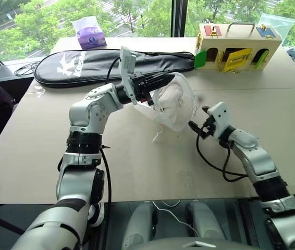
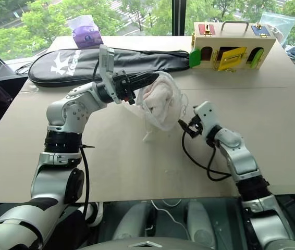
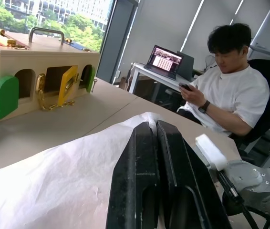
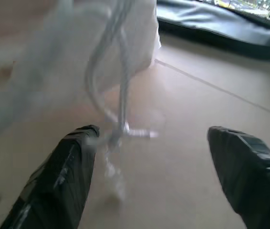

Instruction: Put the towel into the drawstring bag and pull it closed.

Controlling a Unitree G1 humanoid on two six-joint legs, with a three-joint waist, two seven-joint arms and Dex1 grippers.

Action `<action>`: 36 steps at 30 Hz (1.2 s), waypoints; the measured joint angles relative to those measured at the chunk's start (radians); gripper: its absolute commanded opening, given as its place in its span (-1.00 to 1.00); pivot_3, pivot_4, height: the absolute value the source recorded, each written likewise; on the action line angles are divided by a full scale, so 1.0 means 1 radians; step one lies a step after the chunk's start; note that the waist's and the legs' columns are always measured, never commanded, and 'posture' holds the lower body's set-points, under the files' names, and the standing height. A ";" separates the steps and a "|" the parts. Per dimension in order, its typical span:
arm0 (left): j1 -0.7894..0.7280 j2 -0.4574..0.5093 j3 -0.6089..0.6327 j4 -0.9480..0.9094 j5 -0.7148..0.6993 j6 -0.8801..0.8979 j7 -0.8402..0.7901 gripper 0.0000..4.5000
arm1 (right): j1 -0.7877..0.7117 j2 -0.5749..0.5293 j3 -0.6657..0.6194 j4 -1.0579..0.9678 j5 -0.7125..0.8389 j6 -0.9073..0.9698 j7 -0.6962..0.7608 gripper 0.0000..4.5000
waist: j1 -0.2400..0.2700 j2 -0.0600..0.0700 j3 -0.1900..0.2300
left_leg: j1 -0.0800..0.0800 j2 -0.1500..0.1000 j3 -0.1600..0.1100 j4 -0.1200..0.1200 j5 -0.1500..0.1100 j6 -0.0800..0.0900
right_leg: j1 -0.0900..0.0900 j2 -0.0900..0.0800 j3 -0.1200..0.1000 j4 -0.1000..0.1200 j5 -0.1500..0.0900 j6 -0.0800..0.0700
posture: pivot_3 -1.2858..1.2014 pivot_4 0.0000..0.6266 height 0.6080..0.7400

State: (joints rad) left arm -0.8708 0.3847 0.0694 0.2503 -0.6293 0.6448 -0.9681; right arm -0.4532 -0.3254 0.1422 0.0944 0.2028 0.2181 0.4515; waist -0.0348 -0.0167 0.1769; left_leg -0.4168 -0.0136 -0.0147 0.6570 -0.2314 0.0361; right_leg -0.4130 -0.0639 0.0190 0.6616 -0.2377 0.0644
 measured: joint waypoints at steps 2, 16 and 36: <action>0.000 0.001 0.001 0.000 0.000 0.000 0.001 -1.00 | -0.004 0.000 -0.017 0.000 0.000 -0.005 0.000 -0.20 | 0.005 0.000 0.000 | 0.000 0.000 -0.001 0.000 0.000 0.000 | 0.000 0.000 -0.001 -0.001 0.000 0.000 | 0.03 -0.52 1.00; -0.001 0.000 0.001 0.050 0.023 -0.037 -0.012 -1.00 | 0.121 -0.050 -0.169 -0.196 0.039 0.040 0.001 -0.99 | 0.018 0.000 0.000 | 0.000 0.000 0.000 0.000 -0.002 0.003 | 0.000 0.000 0.000 0.000 0.000 0.000 | 0.03 -0.52 1.00; 0.051 0.087 0.067 0.024 -0.031 0.047 -0.088 -0.06 | 0.103 -0.044 -0.202 -0.276 0.087 0.133 -0.011 -1.00 | 0.011 0.000 0.000 | 0.000 0.000 0.000 0.000 -0.002 0.003 | 0.000 0.000 0.000 0.001 0.000 0.000 | 0.03 -0.52 1.00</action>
State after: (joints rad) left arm -0.8202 0.4716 0.1361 0.2745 -0.6604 0.6922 -1.0564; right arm -0.3503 -0.3694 -0.0599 -0.1811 0.2896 0.3516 0.4401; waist -0.0236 -0.0168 0.1769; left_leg -0.4166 -0.0131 -0.0147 0.6570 -0.2335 0.0396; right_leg -0.4131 -0.0637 0.0187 0.6622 -0.2378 0.0643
